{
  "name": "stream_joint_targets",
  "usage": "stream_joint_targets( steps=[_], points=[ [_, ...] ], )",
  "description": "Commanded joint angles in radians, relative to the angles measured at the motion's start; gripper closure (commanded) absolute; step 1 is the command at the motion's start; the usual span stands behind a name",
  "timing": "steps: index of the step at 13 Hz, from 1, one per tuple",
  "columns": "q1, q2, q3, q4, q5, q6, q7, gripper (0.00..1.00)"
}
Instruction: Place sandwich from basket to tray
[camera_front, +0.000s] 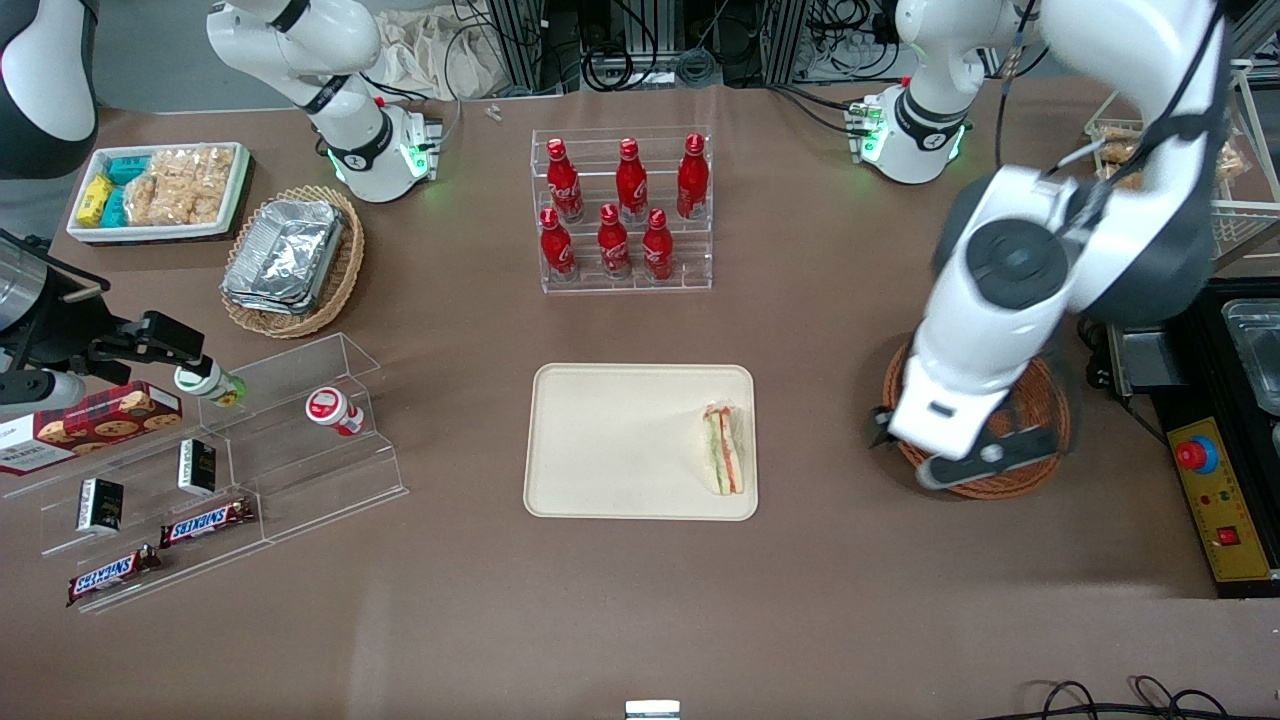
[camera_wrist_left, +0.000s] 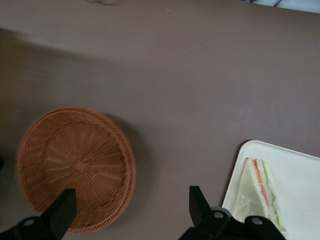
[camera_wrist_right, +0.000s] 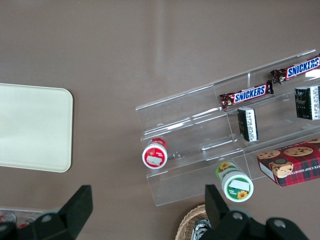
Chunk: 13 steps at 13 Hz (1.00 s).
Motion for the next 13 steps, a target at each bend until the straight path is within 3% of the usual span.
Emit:
stream_joint_targets(
  steps=[1, 5, 11, 13],
  points=[
    [0.103, -0.108, -0.005, -0.057, -0.107, -0.049, 0.033, 0.0],
    [0.252, -0.232, -0.005, -0.178, -0.197, -0.06, 0.167, 0.0],
    [0.249, -0.274, -0.008, -0.22, -0.201, -0.057, 0.181, 0.0],
    [0.255, -0.292, -0.006, -0.234, -0.216, -0.062, 0.269, 0.0]
  ],
)
